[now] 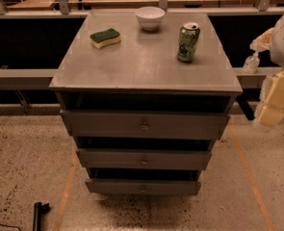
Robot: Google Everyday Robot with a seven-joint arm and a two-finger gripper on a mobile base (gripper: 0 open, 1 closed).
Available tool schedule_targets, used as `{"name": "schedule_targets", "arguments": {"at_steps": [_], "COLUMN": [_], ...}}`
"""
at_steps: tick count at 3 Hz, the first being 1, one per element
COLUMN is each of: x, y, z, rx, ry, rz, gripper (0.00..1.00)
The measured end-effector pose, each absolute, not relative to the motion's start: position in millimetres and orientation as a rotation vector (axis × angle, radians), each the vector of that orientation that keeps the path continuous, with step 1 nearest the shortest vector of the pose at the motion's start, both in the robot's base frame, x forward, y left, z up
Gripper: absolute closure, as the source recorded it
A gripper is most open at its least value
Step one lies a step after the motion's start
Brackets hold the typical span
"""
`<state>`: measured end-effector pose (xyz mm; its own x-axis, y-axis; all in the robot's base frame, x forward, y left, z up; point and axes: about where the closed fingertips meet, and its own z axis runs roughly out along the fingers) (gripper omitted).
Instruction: Move green can near sponge
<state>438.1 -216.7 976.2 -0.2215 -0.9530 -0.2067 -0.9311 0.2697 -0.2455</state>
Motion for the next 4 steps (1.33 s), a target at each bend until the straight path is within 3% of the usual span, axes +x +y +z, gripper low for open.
{"name": "schedule_targets", "arguments": {"at_steps": [2,4], "x": [455.9,547.8], "y": [-217.1,-228.2], "z": [974.0,944.2], "rx": [-1.606,-1.116], "ry": [2.221,2.096], "rz": [-0.062,0.250], "gripper": [0.00,0.00]}}
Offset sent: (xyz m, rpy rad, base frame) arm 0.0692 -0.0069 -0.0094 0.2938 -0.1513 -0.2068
